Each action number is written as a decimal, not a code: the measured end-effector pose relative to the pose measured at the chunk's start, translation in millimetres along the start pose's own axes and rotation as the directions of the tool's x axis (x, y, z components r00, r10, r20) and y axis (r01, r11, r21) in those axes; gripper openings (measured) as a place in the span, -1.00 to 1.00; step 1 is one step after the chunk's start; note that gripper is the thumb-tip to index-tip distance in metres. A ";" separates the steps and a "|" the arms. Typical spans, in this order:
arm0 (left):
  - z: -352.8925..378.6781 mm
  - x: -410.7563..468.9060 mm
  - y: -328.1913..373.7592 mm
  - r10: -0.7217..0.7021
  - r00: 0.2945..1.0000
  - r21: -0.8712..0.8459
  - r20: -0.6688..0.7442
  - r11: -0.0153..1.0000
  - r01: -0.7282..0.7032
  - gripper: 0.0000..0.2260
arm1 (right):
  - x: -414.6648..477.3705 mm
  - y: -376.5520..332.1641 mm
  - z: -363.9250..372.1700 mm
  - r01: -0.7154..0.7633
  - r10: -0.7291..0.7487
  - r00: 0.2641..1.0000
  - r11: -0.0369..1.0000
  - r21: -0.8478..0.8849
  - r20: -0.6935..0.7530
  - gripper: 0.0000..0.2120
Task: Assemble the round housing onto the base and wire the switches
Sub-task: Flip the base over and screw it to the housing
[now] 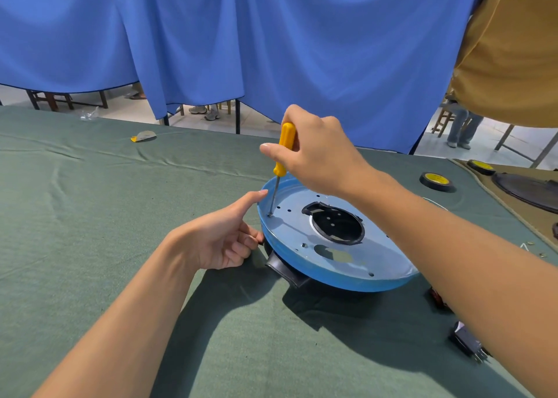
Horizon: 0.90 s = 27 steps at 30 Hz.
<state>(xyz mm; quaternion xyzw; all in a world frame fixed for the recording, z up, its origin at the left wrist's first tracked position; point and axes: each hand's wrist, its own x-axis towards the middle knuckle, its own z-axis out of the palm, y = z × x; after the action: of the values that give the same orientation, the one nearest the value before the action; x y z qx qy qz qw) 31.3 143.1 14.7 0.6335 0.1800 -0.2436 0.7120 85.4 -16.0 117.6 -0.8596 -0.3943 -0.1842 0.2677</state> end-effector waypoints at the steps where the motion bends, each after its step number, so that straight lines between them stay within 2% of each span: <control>1: 0.1 0.0 0.0 0.001 1.000 0.001 0.000 1.000 -0.001 -0.41 | 2.5 -2.1 -0.6 -0.007 0.009 0.999 0.999 -0.047 0.038 -0.66; 4: 0.8 0.0 -0.3 0.004 1.000 0.004 -0.002 1.000 -0.004 -0.41 | 8.6 -3.3 -4.1 -0.013 0.018 0.995 0.999 -0.048 0.097 -0.83; 7: 0.8 -0.6 -0.5 0.009 1.000 0.006 -0.009 1.000 -0.009 -0.42 | 7.9 -3.8 -5.9 0.013 -0.008 0.998 0.996 -0.085 0.065 -0.81; 9: 1.2 -0.8 -0.8 0.011 1.000 0.011 -0.017 1.000 -0.011 -0.42 | 6.6 -4.6 -5.1 -0.027 0.034 0.998 0.993 -0.116 0.059 -0.76; 12: 2.0 -0.9 -1.4 0.016 0.999 0.020 -0.031 1.000 -0.015 -0.41 | 7.3 -4.9 -7.4 -0.099 0.133 0.975 0.977 -0.187 0.179 -0.62; 16: 2.1 -0.7 -1.4 0.016 0.999 0.025 -0.042 1.000 -0.015 -0.41 | 11.8 -10.9 -18.4 -0.072 0.123 0.932 0.985 -0.159 0.340 -0.71; 21: 4.3 -0.7 -1.9 0.033 0.996 0.038 -0.084 0.999 -0.029 -0.41 | 10.2 -16.3 -9.6 -0.058 0.111 0.977 0.959 -0.277 0.180 -0.72; 27: 8.9 -6.1 1.7 0.091 0.979 0.167 -0.184 0.984 -0.061 -0.41 | 17.6 -17.3 -12.6 -0.062 0.153 0.937 0.957 -0.283 0.314 -0.74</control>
<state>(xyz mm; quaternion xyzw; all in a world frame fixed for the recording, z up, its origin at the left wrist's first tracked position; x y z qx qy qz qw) 26.9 135.2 20.7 0.7156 0.2028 -0.1680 0.6470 81.6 -4.0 142.3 -0.9270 -0.3571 -0.0730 0.0882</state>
